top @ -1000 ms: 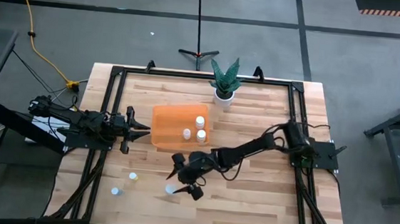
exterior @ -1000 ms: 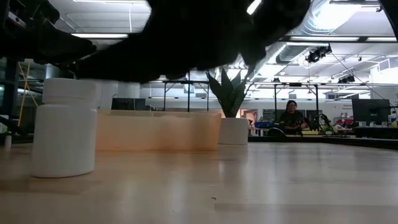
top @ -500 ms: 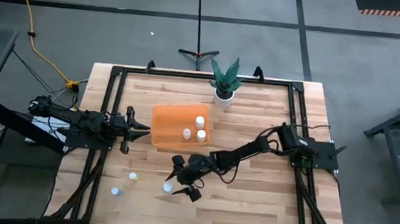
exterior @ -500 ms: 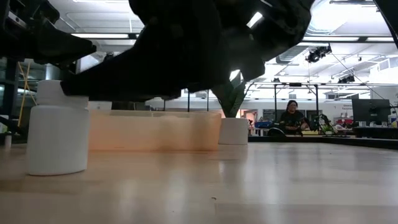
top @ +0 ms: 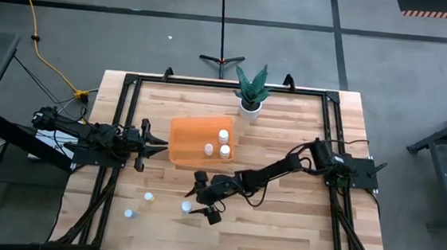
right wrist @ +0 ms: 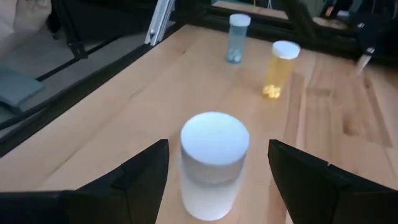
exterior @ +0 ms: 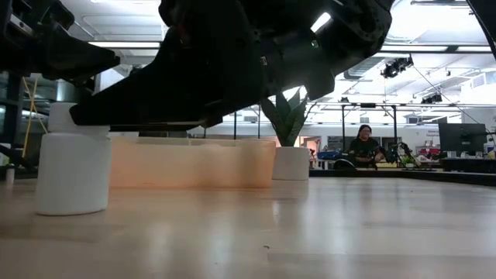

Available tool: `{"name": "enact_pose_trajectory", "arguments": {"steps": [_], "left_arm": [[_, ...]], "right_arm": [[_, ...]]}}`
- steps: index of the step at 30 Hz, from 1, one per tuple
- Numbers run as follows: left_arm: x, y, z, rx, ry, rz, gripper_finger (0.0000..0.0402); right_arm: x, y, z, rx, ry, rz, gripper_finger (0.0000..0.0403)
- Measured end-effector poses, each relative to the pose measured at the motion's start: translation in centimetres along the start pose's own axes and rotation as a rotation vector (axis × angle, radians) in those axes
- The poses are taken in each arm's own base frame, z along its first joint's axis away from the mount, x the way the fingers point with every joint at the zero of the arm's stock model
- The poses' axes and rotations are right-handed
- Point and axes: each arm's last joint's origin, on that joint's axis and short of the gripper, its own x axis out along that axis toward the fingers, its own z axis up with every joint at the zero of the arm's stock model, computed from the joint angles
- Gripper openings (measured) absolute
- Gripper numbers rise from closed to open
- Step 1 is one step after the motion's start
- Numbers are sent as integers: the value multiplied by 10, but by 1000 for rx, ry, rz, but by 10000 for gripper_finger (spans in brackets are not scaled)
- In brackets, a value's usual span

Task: Pick and place pill bottles into a basket
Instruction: Put the white pill bottle in the orange bin

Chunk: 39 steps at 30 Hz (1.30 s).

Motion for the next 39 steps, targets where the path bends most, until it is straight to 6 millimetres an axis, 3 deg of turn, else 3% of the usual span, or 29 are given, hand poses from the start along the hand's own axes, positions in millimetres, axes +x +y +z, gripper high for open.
{"name": "enact_pose_trajectory", "arguments": {"steps": [8,19,34,39], "left_arm": [[0,0,0,0,0,1,108],[0,0,0,0,0,1,108],[0,0,0,0,0,1,108],[0,0,0,0,0,1,108]], "right_arm": [[12,1,-20,8,-64,-16,264],[11,-2,-18,13,-72,-26,257],[11,-2,-16,33,-93,-23,147],[7,-13,-5,29,-181,-29,146]]}}
